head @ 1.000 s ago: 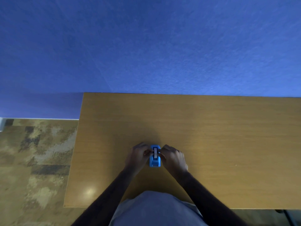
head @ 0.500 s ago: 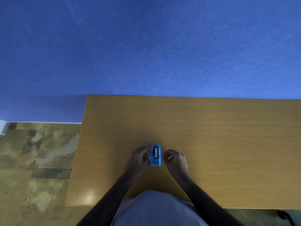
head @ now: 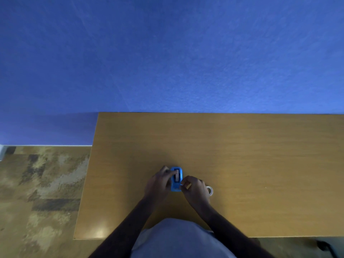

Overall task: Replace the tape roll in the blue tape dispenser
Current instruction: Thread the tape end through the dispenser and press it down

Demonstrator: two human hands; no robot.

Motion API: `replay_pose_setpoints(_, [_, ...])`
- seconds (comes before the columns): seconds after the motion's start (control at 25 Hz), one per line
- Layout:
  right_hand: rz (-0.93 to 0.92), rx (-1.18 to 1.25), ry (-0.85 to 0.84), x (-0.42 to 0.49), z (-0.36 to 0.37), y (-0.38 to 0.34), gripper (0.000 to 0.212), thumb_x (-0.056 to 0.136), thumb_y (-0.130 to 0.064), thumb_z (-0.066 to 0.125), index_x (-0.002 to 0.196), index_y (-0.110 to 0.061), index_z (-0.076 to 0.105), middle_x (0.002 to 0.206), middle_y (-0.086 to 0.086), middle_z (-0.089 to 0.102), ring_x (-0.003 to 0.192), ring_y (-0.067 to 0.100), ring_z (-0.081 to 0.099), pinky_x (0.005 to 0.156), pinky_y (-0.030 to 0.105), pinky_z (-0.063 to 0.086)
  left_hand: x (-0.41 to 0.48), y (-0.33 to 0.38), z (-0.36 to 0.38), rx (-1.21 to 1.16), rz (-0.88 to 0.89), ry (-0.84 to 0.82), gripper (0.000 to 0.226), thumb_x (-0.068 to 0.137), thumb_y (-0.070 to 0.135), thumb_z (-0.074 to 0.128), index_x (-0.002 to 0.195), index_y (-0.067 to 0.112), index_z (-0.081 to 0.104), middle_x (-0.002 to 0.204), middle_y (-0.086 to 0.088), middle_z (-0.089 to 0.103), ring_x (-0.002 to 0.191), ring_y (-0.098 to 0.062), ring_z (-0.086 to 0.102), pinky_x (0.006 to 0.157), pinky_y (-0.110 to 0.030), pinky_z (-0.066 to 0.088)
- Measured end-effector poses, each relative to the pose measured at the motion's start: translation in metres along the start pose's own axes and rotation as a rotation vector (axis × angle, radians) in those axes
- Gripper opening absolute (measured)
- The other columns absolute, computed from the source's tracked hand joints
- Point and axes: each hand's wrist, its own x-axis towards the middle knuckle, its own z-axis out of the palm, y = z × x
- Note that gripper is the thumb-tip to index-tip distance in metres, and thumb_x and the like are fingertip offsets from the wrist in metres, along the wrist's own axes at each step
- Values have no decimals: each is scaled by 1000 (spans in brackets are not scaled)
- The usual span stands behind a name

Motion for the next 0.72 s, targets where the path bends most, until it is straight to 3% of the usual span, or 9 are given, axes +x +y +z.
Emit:
replay_pose_setpoints(0.28, [-131,-120,-10,3,-2,2,35,82,-30,85,109,-33,62,97,-11,77,79,21,75,68,42,60,9,4,-2,23,-66,-79,53,94,16,66,145,30,59,127,2,57,111,-26,69,84,-39,56])
replay_pose_setpoints(0.48, [-313,-262,48,7,-2,-6,38,91,-41,76,123,-34,59,106,-9,73,73,26,75,58,44,60,13,1,1,4,-103,-108,51,94,32,74,143,33,59,132,1,53,116,-25,68,84,-38,55])
replay_pose_setpoints(0.56, [-373,-314,91,7,-2,-10,35,89,-31,80,119,-32,62,105,-9,73,71,27,75,50,42,57,14,0,1,-4,-94,-101,50,94,35,76,141,33,60,129,2,53,113,-26,69,83,-38,56])
replay_pose_setpoints(0.72, [-449,-386,186,9,-2,-14,18,85,-21,85,92,-26,68,91,-7,69,63,22,70,40,32,44,16,1,-1,-1,-100,-105,48,90,29,79,136,29,63,130,-1,54,112,-28,69,84,-40,56])
